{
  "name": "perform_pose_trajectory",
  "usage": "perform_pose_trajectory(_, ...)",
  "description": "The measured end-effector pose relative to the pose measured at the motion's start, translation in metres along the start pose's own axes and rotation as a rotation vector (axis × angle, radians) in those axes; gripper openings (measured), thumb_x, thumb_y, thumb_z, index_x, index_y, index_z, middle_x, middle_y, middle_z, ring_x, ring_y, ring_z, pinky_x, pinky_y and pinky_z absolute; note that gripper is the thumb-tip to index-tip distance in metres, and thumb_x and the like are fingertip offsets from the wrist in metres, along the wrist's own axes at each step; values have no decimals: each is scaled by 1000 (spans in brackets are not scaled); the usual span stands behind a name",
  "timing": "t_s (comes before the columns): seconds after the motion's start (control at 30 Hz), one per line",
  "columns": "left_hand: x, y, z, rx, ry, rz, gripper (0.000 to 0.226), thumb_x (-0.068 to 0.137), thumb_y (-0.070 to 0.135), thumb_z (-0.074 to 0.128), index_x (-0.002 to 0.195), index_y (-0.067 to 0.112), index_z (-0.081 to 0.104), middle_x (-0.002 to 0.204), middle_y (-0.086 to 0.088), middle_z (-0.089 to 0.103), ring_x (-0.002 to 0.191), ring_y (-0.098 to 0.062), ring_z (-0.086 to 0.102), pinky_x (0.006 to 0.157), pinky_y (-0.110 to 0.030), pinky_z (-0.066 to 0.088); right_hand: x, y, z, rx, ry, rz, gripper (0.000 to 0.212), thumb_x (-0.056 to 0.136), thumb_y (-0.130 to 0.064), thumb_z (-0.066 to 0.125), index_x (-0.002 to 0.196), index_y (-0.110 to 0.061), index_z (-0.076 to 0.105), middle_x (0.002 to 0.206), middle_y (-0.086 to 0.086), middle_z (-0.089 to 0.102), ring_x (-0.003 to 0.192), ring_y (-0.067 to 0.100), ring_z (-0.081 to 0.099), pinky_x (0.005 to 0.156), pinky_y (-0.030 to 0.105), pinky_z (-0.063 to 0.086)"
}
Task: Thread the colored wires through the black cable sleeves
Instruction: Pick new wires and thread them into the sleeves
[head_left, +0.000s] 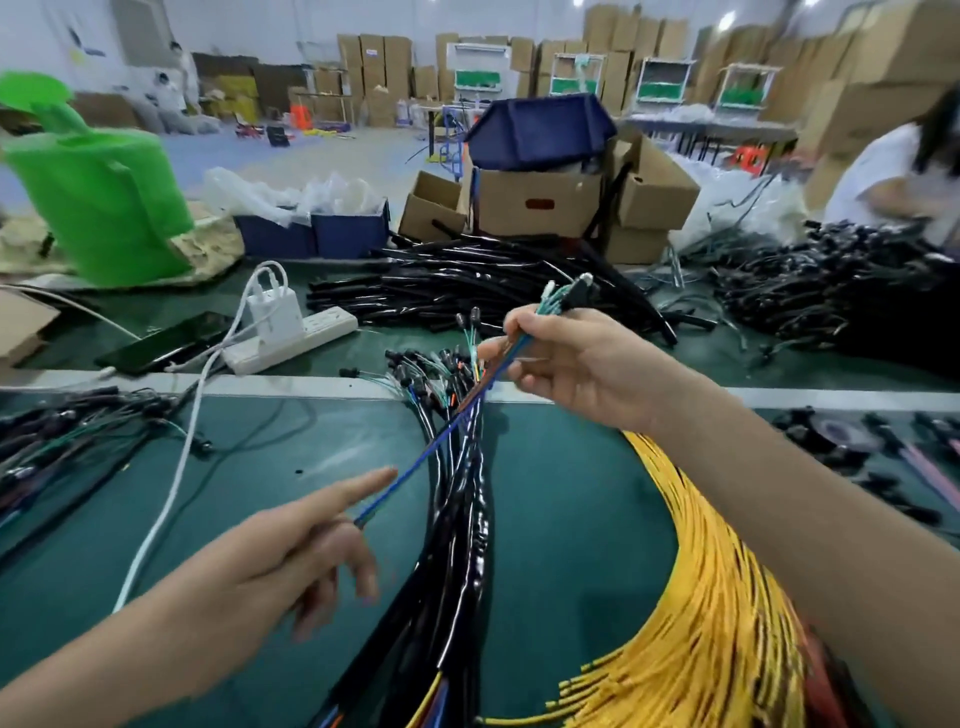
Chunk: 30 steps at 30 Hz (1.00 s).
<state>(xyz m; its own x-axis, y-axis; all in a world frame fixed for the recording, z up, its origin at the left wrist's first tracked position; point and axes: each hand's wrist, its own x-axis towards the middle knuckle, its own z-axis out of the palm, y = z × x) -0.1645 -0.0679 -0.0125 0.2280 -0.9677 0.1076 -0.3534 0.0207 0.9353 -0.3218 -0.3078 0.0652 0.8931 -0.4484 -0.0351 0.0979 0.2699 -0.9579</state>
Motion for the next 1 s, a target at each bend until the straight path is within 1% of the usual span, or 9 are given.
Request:
perform_pose_trajectory(0.17, -10, -4, -32, -57, 27, -75, 33, 81, 54, 54, 102, 35, 71, 43, -5, 47, 35, -17, 24, 36, -24, 18, 22, -30, -33, -26, 276, 170, 22, 101, -13, 40, 82, -11, 51, 66, 6, 71, 43, 6, 55, 40, 11, 43)
perform_pose_trajectory(0.27, -18, -6, -43, -142, -66, -231, 59, 53, 68, 75, 90, 22, 74, 40, -12, 46, 34, -24, 22, 37, -23, 18, 38, -36, -41, -92, 297, 221, 18, 102, -13, 40, 87, -9, 50, 57, 4, 66, 39, 3, 51, 35, 9, 38)
perform_pose_trajectory(0.33, -17, -6, -29, -189, -130, -298, 61, 48, 67, 79, 78, 14, 72, 40, -10, 45, 32, -14, 29, 35, -16, 24, 56, -37, -34, -3, 301, 94, 20, 100, -9, 43, 83, -6, 52, 71, 10, 66, 51, 7, 56, 45, 10, 45)
perform_pose_trajectory(0.4, -5, -1, 1, -222, -130, -242, 48, 72, 61, 69, 69, 13, 67, 42, -4, 45, 32, -12, 34, 34, -15, 30, 73, -36, -24, 234, 305, -88, 17, 97, -5, 49, 82, 0, 57, 85, 18, 63, 69, 17, 62, 59, 16, 55)
perform_pose_trajectory(0.47, 15, 5, 33, -377, -85, -179, 29, 84, 33, 57, 74, 6, 62, 45, -5, 46, 34, -11, 35, 35, -18, 36, 82, -27, -21, 295, 312, -154, 11, 94, -5, 55, 86, 1, 61, 90, 20, 60, 81, 25, 63, 67, 22, 58)
perform_pose_trajectory(0.6, 53, -1, 69, -355, 73, -126, 20, 98, 7, 37, 88, -2, 52, 51, -7, 55, 36, -14, 42, 39, -24, 43, 62, 12, -62, -1001, 510, 114, 30, 86, -13, 67, 113, 0, 66, 102, 14, 66, 93, 26, 62, 83, 27, 52)
perform_pose_trajectory(0.67, 59, -9, 76, -311, 118, -108, 22, 100, 7, 35, 90, -1, 52, 56, -8, 60, 36, -14, 44, 40, -25, 45, 39, 28, -92, -1389, 624, 256, 27, 81, -16, 64, 105, -6, 71, 107, 13, 69, 100, 28, 63, 88, 32, 52)
perform_pose_trajectory(0.8, 61, -19, 77, -347, 173, -92, 22, 99, 7, 37, 89, -1, 54, 61, -11, 64, 36, -14, 46, 39, -27, 48, -2, 42, -123, -1459, 783, 318, 14, 76, -15, 73, 90, -12, 71, 97, 10, 68, 87, 28, 63, 71, 31, 50)
perform_pose_trajectory(1.0, 59, -23, 74, -428, 191, -102, 21, 96, 10, 41, 88, -3, 56, 58, -13, 60, 36, -16, 46, 39, -29, 49, -8, 47, -127, -1449, 832, 218, 12, 79, -24, 76, 75, -20, 65, 89, 4, 68, 84, 24, 62, 71, 33, 52)
